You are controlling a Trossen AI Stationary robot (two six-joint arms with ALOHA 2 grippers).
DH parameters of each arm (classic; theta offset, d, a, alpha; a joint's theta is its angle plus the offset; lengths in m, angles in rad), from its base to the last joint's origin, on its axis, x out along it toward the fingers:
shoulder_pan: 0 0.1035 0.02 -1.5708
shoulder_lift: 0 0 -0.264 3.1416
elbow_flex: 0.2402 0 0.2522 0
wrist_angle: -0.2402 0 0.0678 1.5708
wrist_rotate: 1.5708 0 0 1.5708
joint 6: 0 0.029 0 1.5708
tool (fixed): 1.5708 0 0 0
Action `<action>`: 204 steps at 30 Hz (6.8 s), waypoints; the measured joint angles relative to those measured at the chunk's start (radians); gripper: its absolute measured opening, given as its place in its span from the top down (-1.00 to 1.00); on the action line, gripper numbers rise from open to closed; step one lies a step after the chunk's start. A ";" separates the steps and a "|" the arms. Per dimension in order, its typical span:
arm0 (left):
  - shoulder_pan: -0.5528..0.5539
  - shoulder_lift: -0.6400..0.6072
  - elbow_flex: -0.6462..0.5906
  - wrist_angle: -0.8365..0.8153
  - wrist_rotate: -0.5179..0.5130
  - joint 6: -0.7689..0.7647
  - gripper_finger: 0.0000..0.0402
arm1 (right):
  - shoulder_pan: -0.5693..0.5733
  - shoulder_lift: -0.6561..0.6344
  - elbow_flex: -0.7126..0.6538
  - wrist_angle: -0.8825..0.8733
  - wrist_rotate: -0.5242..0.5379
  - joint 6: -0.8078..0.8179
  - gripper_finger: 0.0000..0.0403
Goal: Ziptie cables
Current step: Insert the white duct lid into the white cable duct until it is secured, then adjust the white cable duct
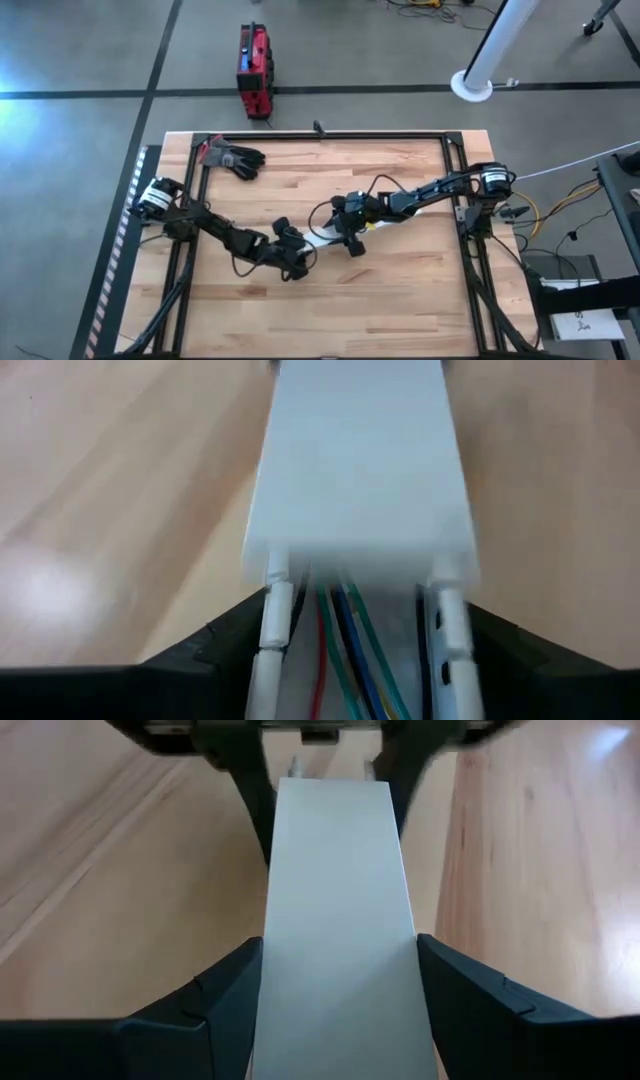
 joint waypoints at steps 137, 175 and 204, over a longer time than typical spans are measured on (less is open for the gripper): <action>0.163 0.192 0.248 0.163 0.129 0.261 -0.49 | 0.320 -0.337 0.011 -0.709 0.224 0.553 -0.18; 0.208 0.355 0.526 -0.085 0.252 0.239 -0.57 | 0.342 -0.344 0.016 -0.769 0.216 0.322 -0.04; -0.081 0.352 0.608 -0.208 -0.806 1.184 -0.04 | 0.475 -0.604 0.235 -1.291 0.738 0.475 0.30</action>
